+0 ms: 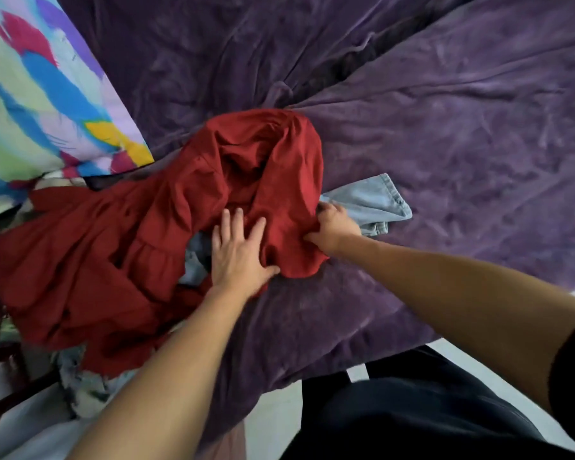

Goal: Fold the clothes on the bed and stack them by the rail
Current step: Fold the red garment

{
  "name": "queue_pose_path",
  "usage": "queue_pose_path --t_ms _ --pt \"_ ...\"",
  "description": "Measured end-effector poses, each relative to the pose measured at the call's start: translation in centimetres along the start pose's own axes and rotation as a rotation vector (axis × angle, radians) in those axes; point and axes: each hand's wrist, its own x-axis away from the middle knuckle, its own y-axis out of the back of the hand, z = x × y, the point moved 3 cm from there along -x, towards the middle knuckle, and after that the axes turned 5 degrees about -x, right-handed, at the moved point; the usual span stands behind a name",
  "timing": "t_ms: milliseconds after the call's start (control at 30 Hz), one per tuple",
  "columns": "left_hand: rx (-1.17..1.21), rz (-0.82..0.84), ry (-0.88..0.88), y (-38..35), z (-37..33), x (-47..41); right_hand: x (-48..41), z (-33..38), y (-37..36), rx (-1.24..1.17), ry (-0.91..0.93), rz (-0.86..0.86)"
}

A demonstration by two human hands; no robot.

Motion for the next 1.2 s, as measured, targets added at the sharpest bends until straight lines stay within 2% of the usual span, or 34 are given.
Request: queue_pose_path --t_ms 67,167,233,300,400,467,533,600,667,733,833,933,1067,1200 --pt "-0.044 -0.001 -0.010 -0.9 -1.1 -0.6 -0.7 -1.0 2.5 -0.265 -0.031 -0.085" --pt "0.052 -0.156 -0.061 2.0 -3.0 -2.7 -1.2 -2.5 9.0 -0.546 -0.072 -0.297" --pt "0.229 -0.274 -0.063 6.3 -3.9 -4.6 -1.3 -3.0 13.2 -0.634 -0.084 -0.407" --pt "0.311 -0.407 -0.027 11.1 -3.8 -7.0 -1.8 -2.8 17.2 -0.693 -0.059 -0.483" --pt "0.240 -0.543 -0.016 17.6 -2.4 -10.8 -3.1 -1.7 21.9 -0.743 -0.013 -0.562" --pt "0.237 -0.565 0.073 19.9 -0.3 -13.2 -4.3 -1.3 23.8 -0.807 -0.003 -0.587" --pt "0.277 -0.521 0.213 20.1 2.3 -15.0 -5.7 -1.4 24.1 -0.835 -0.006 -0.558" --pt "0.328 -0.413 0.296 18.8 4.3 -15.5 -6.6 -1.8 22.8 -0.626 -0.041 -0.485" --pt "0.300 -0.291 0.286 16.7 5.1 -14.5 -7.0 -1.7 20.1 -0.396 -0.048 -0.402" --pt "0.209 -0.237 0.252 14.3 5.4 -12.9 -7.2 -0.3 16.6 -0.430 0.012 -0.267" --pt "0.231 -0.309 0.287 11.9 5.9 -11.1 -7.9 2.9 11.6 -0.546 0.033 -0.138" --pt "0.413 -0.421 0.260 11.7 6.7 -9.5 -8.5 5.0 8.9 -0.620 -0.013 -0.239" --pt "0.763 -0.574 0.398 14.3 9.1 -6.7 -6.5 4.6 10.8 -1.061 -0.070 -0.443" --pt "0.827 -0.699 0.346 18.9 8.2 -4.3 -1.2 4.7 14.9 -1.098 0.048 -0.520"
